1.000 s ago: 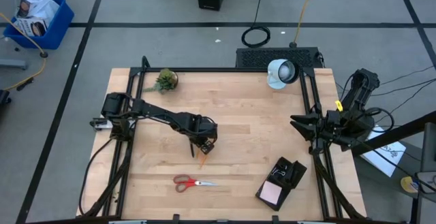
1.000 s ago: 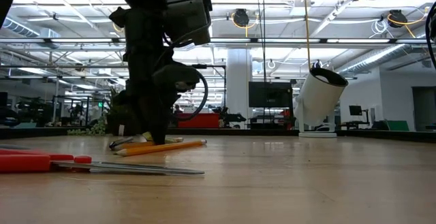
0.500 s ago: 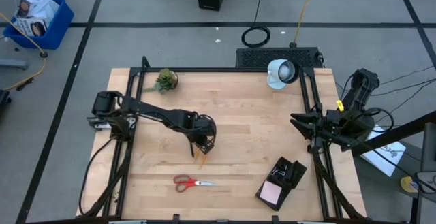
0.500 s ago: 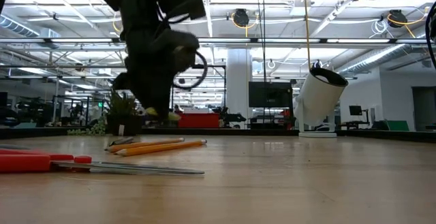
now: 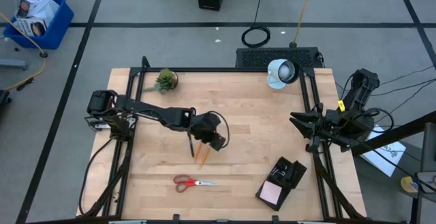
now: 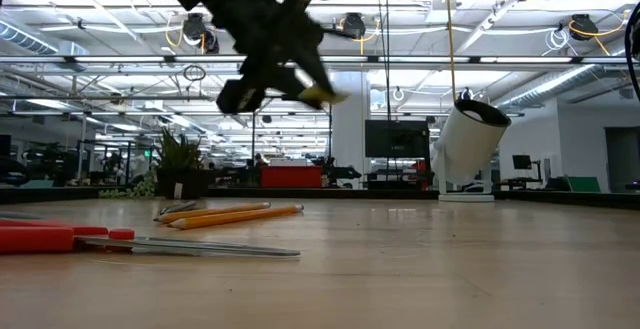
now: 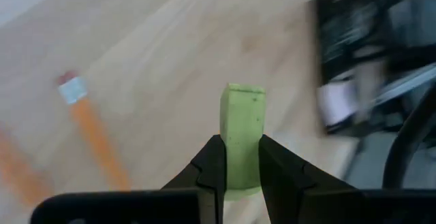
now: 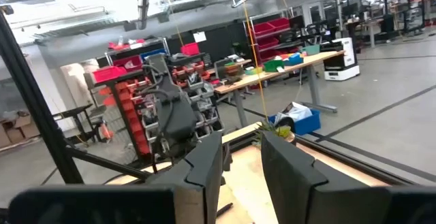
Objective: Pick and place office supplies into organizer
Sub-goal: Put the green eraser into the desk organizer
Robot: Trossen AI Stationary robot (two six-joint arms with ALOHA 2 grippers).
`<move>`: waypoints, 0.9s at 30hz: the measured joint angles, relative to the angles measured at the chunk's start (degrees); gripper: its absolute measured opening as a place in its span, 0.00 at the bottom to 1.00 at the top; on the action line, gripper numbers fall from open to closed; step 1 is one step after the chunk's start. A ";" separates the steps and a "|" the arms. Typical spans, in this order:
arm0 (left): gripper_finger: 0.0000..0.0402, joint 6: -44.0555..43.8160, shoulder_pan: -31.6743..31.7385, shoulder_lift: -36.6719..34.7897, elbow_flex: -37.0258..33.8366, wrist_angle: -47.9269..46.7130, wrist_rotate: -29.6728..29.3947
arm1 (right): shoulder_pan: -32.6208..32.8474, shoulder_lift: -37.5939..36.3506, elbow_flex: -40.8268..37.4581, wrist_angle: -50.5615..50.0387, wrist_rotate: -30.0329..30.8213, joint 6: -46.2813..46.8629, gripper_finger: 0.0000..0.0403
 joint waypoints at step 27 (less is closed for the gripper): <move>0.17 -14.46 -0.90 4.26 1.69 28.36 -2.17 | -1.84 -0.17 0.00 -0.02 0.00 1.65 0.23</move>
